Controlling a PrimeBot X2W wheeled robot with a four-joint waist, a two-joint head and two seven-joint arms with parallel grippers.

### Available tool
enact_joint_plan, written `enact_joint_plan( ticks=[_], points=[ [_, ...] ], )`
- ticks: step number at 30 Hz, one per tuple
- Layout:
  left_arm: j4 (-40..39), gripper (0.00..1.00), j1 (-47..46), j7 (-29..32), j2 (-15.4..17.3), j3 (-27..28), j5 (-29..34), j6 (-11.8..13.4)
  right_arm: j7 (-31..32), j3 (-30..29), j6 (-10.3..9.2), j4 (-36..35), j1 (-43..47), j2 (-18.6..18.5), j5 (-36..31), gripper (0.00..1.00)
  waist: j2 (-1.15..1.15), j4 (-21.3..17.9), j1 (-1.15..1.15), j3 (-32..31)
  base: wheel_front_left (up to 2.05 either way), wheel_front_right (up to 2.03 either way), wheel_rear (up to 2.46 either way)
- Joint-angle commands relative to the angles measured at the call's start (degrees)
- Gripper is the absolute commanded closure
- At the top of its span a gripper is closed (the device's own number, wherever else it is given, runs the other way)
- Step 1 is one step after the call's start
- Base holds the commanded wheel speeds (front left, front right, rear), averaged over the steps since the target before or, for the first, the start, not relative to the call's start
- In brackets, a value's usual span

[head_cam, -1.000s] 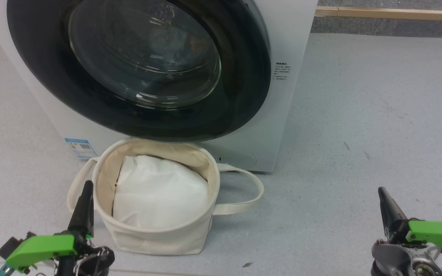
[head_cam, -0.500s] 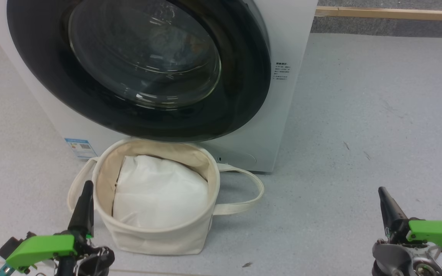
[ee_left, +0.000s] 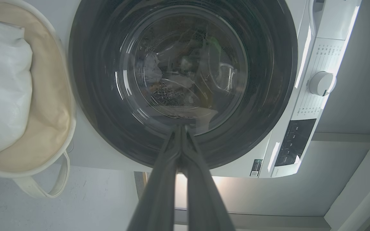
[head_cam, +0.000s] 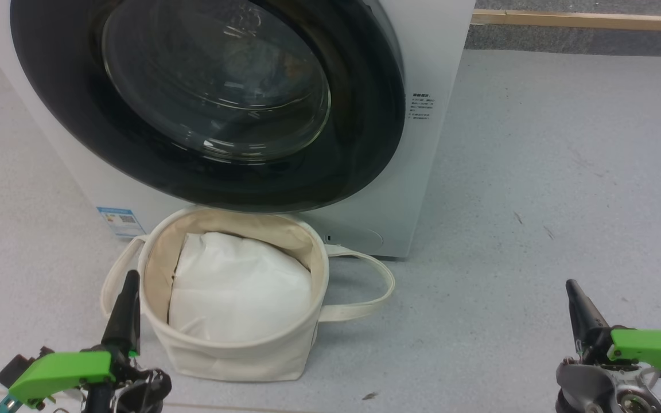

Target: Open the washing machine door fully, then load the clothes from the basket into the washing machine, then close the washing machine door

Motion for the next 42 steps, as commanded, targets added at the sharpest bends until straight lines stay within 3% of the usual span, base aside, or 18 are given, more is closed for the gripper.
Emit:
enact_joint_plan(
  ticks=[1, 42],
  points=[
    [-2.0, 1.00, -0.7, 0.4, 0.5, 2.1, -0.1, 0.0, -0.3, 1.6, 0.00, -2.1, -2.5, -1.3, 0.8, 1.00, 0.00, 0.0, 0.00, 0.0, 0.00, 0.00, 0.00],
    [-2.1, 1.00, -0.7, 0.4, 0.5, 2.1, -0.1, 0.0, -3.6, 5.7, 0.00, -2.8, -2.3, -4.4, 4.6, 1.00, 0.00, 0.0, 0.00, 0.0, 0.00, 0.00, 0.00]
  ],
)
